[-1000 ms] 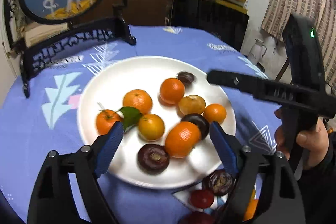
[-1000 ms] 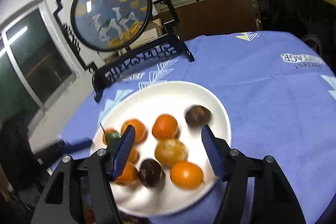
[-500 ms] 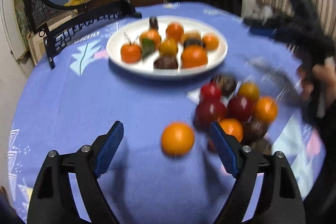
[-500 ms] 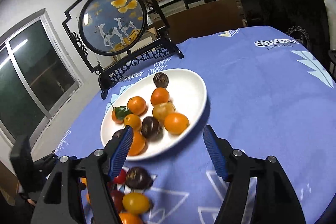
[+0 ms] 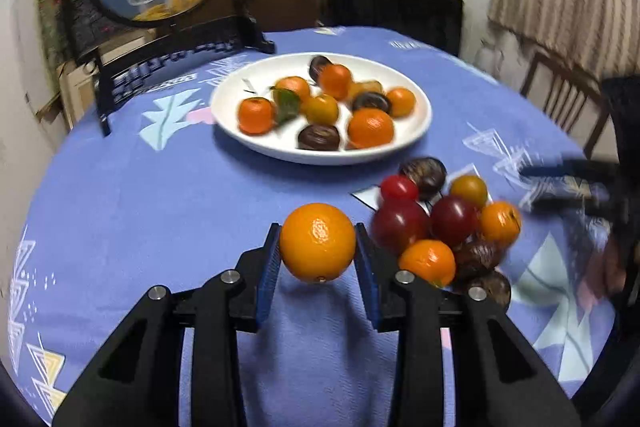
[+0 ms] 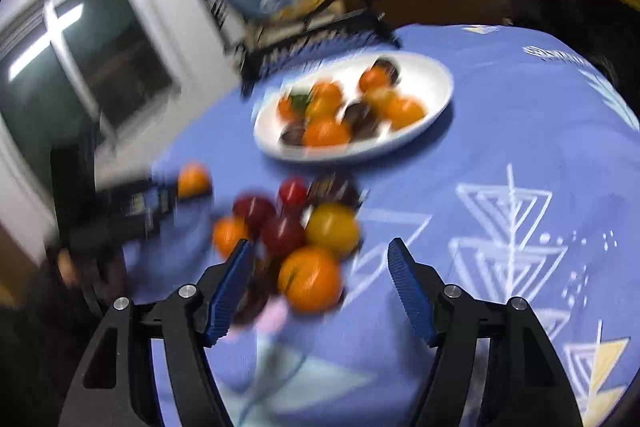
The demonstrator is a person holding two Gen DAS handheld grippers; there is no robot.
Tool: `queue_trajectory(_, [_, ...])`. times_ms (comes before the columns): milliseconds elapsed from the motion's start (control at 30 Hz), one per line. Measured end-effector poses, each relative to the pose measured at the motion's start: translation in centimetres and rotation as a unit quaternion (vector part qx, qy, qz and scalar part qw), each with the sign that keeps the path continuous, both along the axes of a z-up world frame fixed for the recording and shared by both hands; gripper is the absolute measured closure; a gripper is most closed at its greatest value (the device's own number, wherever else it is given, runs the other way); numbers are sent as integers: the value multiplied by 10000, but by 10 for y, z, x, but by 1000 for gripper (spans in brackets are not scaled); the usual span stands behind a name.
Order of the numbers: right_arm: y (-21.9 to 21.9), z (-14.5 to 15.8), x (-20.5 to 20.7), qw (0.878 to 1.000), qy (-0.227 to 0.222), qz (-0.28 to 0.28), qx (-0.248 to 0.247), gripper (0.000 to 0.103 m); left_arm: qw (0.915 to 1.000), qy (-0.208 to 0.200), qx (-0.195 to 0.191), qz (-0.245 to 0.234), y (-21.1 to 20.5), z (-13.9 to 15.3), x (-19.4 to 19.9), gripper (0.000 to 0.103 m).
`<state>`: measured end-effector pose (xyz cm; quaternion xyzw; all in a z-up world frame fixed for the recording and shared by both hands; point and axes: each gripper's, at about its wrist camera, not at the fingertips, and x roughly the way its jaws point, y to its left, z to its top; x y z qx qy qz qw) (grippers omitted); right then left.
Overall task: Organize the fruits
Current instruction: 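Grasp a mandarin with the left tool while the right tool grasps another mandarin, then release both mandarins onto the white plate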
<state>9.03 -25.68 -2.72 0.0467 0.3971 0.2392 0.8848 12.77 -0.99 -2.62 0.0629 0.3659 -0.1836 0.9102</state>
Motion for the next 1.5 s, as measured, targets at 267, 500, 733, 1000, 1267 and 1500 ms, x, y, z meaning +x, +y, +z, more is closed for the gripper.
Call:
queue_trajectory(267, [14,-16,-1,9983,159,-32,-557,39,9995,85,-266,127,11,3,5,68])
queue_trajectory(500, [26,-24,7,9986,309,109,-410,61,9995,97,-295,114,10,2,3,68])
queue_trajectory(733, [18,-21,4,9995,289,119,46,62,9991,-25,-407,97,13,6,0,68])
queue_trajectory(1000, [4,35,5,9988,-187,142,440,62,9994,-159,-320,-11,3,24,3,68])
queue_trajectory(1267, [-16,78,101,9961,-204,-332,787,61,9995,-247,-188,-2,-27,52,73,68])
queue_trajectory(1500, [-18,36,199,9934,28,-877,736,59,9989,351,-213,232,-34,20,146,68])
